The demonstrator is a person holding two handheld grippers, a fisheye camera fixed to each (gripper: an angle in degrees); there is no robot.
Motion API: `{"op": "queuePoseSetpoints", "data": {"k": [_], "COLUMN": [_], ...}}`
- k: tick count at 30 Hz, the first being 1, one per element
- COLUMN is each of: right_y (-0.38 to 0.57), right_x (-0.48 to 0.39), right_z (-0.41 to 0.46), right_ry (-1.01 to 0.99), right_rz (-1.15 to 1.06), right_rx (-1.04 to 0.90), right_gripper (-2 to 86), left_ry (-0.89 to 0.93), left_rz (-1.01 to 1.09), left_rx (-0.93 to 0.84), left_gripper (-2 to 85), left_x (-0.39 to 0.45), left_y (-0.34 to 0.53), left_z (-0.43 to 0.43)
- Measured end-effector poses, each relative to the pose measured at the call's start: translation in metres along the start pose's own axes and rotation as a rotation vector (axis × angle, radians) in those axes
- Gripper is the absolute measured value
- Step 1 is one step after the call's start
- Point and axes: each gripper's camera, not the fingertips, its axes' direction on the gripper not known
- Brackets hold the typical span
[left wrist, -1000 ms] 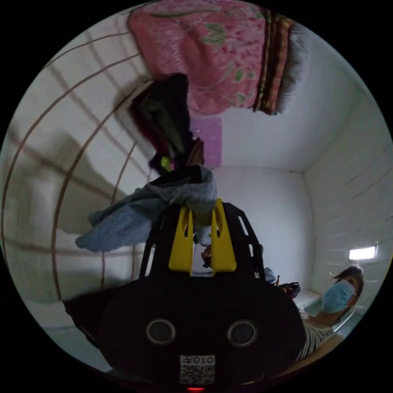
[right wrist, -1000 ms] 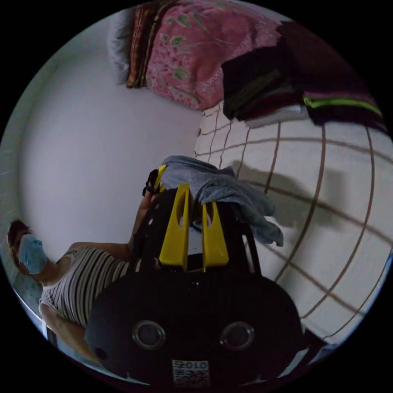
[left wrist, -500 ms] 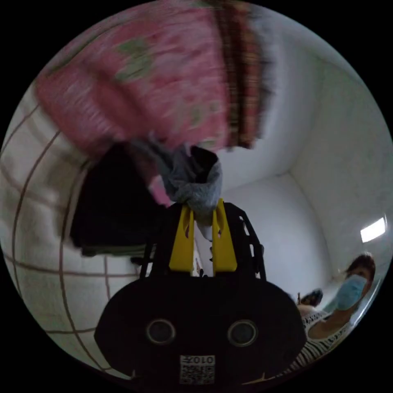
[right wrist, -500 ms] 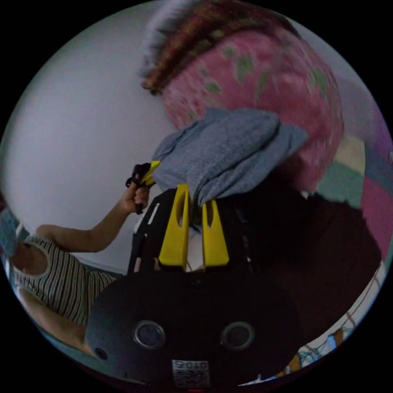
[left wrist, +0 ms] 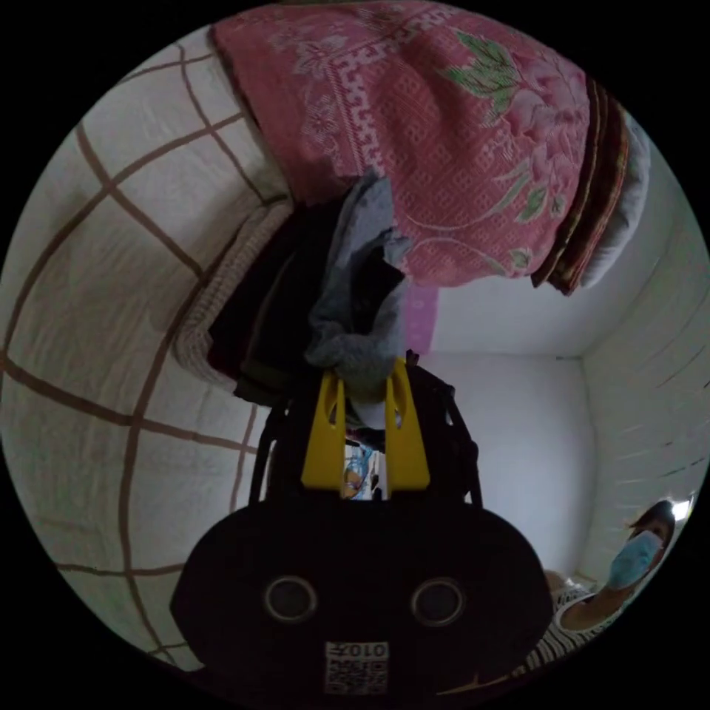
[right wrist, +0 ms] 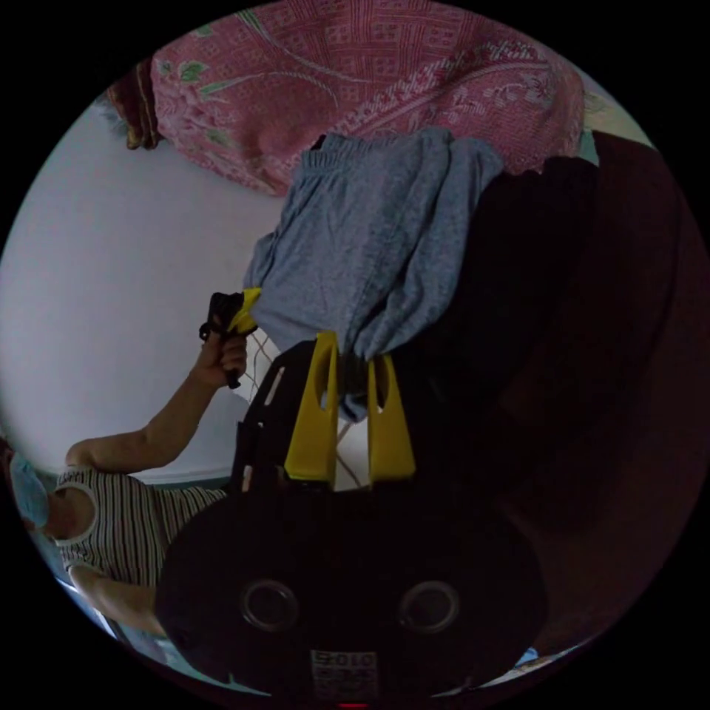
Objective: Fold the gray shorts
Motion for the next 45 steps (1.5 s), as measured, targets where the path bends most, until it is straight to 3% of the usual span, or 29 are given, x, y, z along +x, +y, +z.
{"op": "queuePoseSetpoints", "data": {"k": [7,14,19,24,28,31,38,45], "right_y": [0.021,0.061,0.126,0.258,0.356,0.429,0.587,0.751], "right_x": [-0.012,-0.042,-0.065,-0.112,-0.157,-0.194,-0.288,-0.365], "right_z": [0.014,0.045,0.058,0.082,0.13,0.179,0.235,0.253], "right_ry": [-0.031,0.111,0.164,0.312,0.462,0.487,0.597,0.755], "right_rz": [0.02,0.049,0.017,-0.078,-0.127,-0.127,-0.205,-0.258], "right_rx": [0.065,0.04,0.123,0.373,0.419,0.355,0.483,0.674], "right_gripper": [6.8,6.1,7.1,6.0,5.5,4.8,2.5,2.7], "left_ry": [-0.073,-0.165,-0.221,-0.347,-0.734,-0.877,-0.821,-0.805], "left_rz": [0.074,0.05,0.136,0.325,0.65,0.82,0.995,1.258], "left_rx": [0.007,-0.041,0.056,0.18,0.06,-0.04,-0.08,0.034], "left_gripper": [11.0,9.7,8.4,4.5,1.1,0.3,-0.2,-0.2], "left_x": [0.007,0.006,0.015,0.045,0.101,0.125,0.156,0.196], "left_y": [0.027,0.059,0.113,0.187,0.283,0.36,0.506,0.637], "left_z": [-0.018,-0.005,-0.028,-0.07,-0.056,-0.031,-0.002,0.0]}}
